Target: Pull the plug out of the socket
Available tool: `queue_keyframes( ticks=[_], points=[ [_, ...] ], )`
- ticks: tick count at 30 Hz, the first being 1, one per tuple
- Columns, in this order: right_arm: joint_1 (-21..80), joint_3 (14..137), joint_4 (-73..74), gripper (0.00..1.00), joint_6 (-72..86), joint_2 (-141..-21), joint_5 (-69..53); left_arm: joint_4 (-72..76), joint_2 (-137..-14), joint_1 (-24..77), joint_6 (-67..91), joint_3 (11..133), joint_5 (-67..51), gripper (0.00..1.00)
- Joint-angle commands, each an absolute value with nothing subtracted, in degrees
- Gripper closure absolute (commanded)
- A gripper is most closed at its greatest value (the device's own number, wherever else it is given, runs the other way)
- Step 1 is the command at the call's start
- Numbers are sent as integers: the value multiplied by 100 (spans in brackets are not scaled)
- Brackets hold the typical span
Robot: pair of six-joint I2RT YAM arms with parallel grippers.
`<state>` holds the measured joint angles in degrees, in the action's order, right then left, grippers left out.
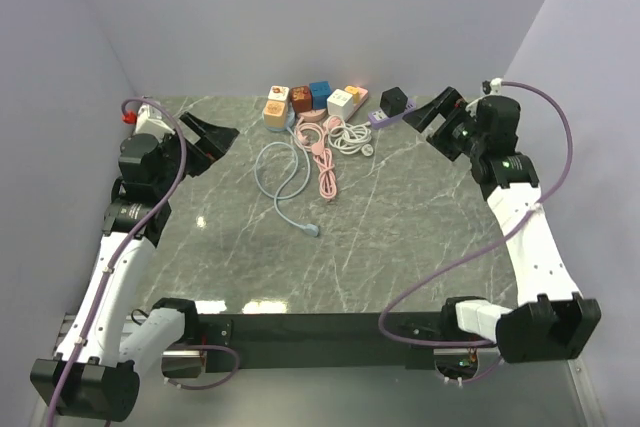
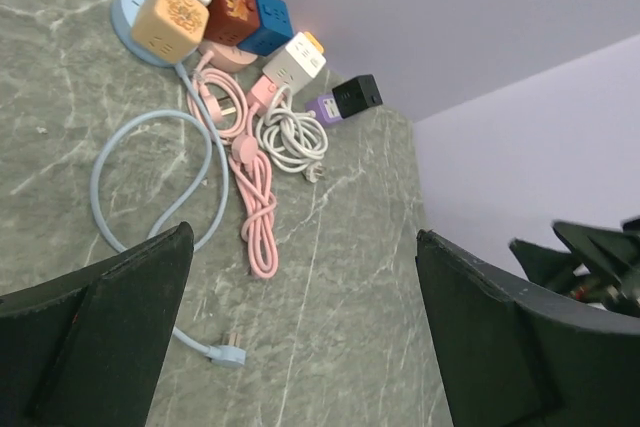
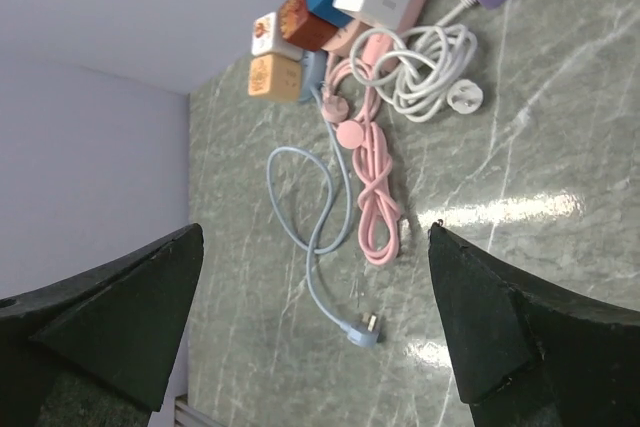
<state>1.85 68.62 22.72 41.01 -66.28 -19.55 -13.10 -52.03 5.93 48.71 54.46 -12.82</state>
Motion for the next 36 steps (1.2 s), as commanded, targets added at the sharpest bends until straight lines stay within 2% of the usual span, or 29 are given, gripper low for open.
queue_keyframes(
  ticks=[1,6,12,18,29,36],
  points=[
    [132,7364,2083,0,4280,-6916,-1881,-984,-5229,615,4632,5669,-1669,1],
    [105,8085,2434,0,3771,-7961,-1881,-853,-5466,606,4597,5687,-2100,0],
    [105,9323,3286,0,4209,-9473,-767,-1107,-5800,615,4448,5897,-2408,1],
    [193,10273,3313,0,4324,-10633,-580,-1300,-5950,624,4237,5941,-2522,1],
    [369,12786,3937,0,4807,-12724,-509,-1406,-6618,879,4078,6258,-2663,0],
    [387,13184,3551,0,5124,-13201,-124,-1248,-6600,1011,4227,6100,-2505,0]
  ],
)
